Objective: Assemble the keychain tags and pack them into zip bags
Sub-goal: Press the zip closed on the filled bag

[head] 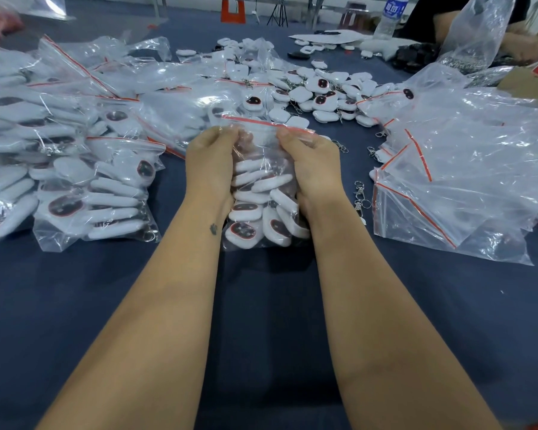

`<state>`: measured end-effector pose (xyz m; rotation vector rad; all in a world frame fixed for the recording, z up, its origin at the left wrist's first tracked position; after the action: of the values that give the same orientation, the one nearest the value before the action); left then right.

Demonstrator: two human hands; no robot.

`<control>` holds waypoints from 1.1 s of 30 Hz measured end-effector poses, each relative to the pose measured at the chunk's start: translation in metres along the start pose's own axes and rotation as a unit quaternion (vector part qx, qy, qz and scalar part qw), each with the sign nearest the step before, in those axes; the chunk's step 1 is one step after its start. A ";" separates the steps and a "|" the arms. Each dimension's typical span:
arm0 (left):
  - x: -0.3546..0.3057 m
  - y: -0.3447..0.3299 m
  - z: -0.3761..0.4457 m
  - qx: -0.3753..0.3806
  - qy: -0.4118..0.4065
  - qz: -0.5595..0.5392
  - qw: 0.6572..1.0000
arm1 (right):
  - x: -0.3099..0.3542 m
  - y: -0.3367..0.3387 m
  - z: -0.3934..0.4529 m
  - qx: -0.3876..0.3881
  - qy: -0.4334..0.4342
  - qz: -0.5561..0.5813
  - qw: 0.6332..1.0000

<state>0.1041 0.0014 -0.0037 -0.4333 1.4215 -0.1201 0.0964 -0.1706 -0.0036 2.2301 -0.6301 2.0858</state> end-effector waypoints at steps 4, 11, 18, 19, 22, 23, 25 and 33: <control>-0.002 0.004 0.002 -0.029 -0.003 -0.047 0.998 | 0.001 0.006 0.000 -0.024 0.011 0.003 1.000; -0.003 0.005 0.003 -0.028 0.001 -0.065 0.997 | -0.003 0.000 0.002 0.021 -0.009 0.047 0.999; -0.004 0.001 0.003 -0.004 0.000 -0.056 0.998 | -0.006 -0.001 0.001 0.029 -0.021 0.043 0.998; -0.003 -0.002 0.002 0.008 0.003 -0.048 0.999 | -0.006 0.000 0.002 0.026 -0.020 0.048 0.998; 0.000 -0.005 0.000 0.031 0.011 -0.022 0.999 | -0.006 -0.001 0.002 0.031 -0.022 0.051 0.998; 0.000 -0.004 0.000 0.030 0.012 -0.025 0.999 | -0.006 -0.003 0.001 0.036 -0.026 0.050 0.998; 0.000 -0.003 0.001 0.026 0.009 -0.038 0.999 | -0.007 -0.006 0.002 0.045 -0.033 0.052 0.997; 0.002 -0.012 -0.001 0.085 0.008 -0.003 0.996 | -0.004 -0.007 0.000 0.054 -0.019 0.033 0.998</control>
<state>0.1054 -0.0104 -0.0009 -0.2978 1.4133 -0.2484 0.0979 -0.1634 -0.0057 2.3421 -0.6148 2.1632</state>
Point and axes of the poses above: each hand's wrist, its own z-axis towards the middle knuckle, its own y-axis out of the back of the hand, x = y × z, the point moved 10 cm from there along z, towards the middle knuckle, and after that the axes turned 6 degrees about -y, right-handed, at the moved point
